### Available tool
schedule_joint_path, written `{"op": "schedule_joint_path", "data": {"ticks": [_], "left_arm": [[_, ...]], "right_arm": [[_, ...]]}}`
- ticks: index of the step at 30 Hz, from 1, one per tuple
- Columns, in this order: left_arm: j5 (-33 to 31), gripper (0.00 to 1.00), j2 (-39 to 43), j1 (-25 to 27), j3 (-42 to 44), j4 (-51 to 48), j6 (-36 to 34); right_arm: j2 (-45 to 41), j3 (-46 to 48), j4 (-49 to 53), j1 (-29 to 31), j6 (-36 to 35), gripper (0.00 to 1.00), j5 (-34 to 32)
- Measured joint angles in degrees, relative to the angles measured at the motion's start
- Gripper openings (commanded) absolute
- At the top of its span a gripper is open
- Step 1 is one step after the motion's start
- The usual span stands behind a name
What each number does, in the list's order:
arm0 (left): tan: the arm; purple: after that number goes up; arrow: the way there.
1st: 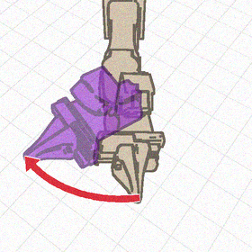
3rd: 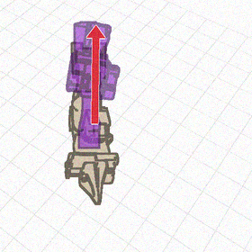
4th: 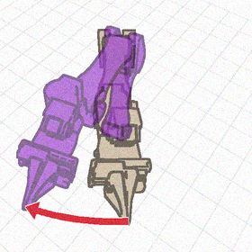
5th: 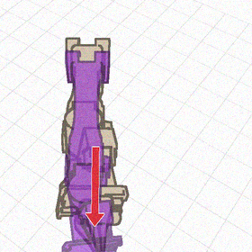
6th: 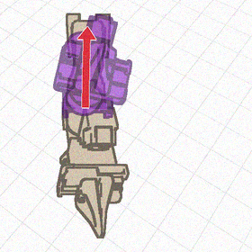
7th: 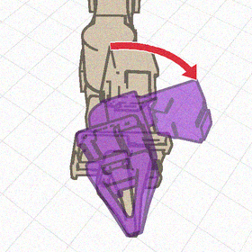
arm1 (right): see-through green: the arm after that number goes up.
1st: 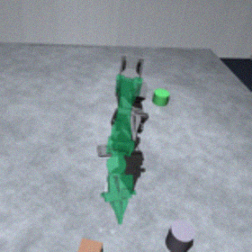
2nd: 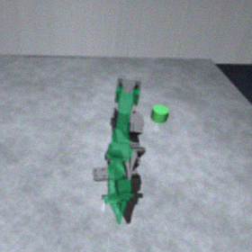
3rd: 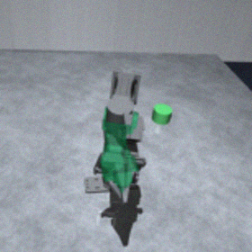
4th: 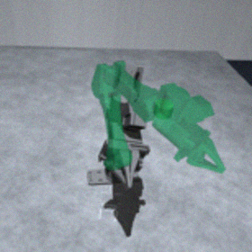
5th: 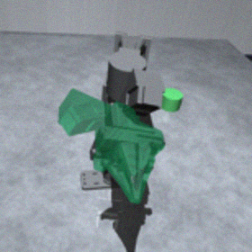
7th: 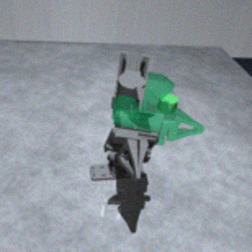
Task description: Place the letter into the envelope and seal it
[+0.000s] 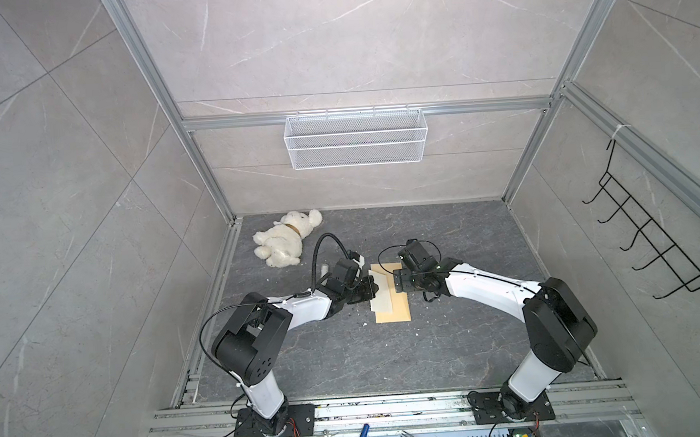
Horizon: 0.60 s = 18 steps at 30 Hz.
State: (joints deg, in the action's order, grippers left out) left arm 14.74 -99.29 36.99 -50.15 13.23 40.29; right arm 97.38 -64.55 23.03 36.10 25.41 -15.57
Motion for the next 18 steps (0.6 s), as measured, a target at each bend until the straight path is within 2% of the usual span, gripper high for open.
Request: {"op": "schedule_joint_path", "data": {"ticks": [18], "left_arm": [[-4.13, 0.0, -2.14, 0.04, -0.61, -2.67, -1.77]], "right_arm": [[8.5, -6.49, 9.05, 0.0, -4.68, 0.91, -11.13]]}}
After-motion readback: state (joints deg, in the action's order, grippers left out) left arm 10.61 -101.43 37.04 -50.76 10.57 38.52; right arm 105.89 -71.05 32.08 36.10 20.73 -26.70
